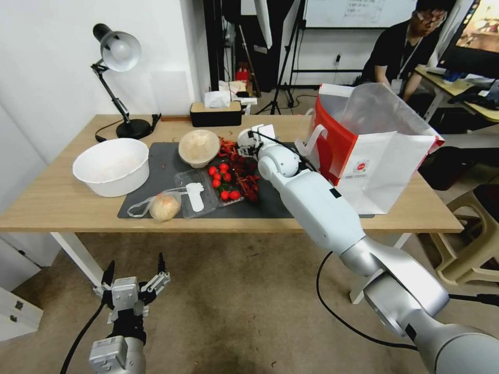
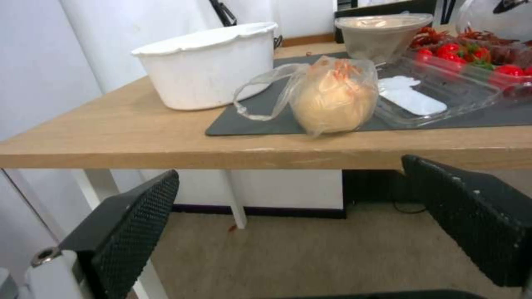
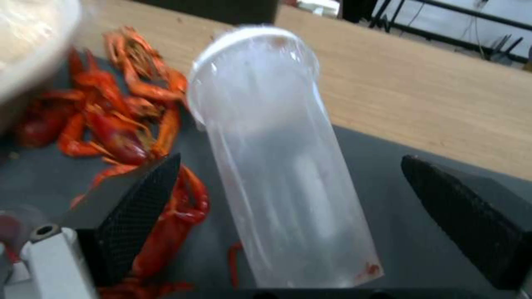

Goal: Pick up the trash from the table and place it into the takeout bag.

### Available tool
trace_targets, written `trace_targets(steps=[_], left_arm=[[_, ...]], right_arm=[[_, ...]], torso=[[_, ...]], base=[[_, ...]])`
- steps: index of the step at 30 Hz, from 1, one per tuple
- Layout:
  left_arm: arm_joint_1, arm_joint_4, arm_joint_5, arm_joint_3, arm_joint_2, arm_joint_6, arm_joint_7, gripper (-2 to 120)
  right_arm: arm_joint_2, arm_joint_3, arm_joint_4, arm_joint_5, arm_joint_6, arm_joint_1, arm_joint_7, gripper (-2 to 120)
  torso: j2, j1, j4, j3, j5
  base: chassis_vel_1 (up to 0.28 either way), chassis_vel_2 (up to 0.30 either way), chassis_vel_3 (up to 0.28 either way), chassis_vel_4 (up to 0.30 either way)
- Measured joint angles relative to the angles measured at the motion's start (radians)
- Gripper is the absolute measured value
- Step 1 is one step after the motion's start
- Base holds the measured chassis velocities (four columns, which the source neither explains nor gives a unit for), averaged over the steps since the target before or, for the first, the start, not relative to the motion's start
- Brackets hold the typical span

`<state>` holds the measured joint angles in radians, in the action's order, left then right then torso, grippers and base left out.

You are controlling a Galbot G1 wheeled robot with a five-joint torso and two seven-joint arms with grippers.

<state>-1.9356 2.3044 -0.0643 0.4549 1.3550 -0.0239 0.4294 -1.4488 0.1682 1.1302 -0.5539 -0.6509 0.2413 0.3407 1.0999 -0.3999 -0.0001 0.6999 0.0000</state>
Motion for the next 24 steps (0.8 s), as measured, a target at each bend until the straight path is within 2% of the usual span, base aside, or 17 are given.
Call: trace_targets(steps=[24], left_arm=[[-0.020,0.022,0.004,0.001,0.004,-0.003,-0.002,100]], right_arm=[[-0.011,-0.033,-0.118,0.024,0.002,-0.028,-0.083,100]], torso=[[0.000,0.000,0.0001,0.000,0.0000]], base=[[0.000,0.000,0.000,0.000]])
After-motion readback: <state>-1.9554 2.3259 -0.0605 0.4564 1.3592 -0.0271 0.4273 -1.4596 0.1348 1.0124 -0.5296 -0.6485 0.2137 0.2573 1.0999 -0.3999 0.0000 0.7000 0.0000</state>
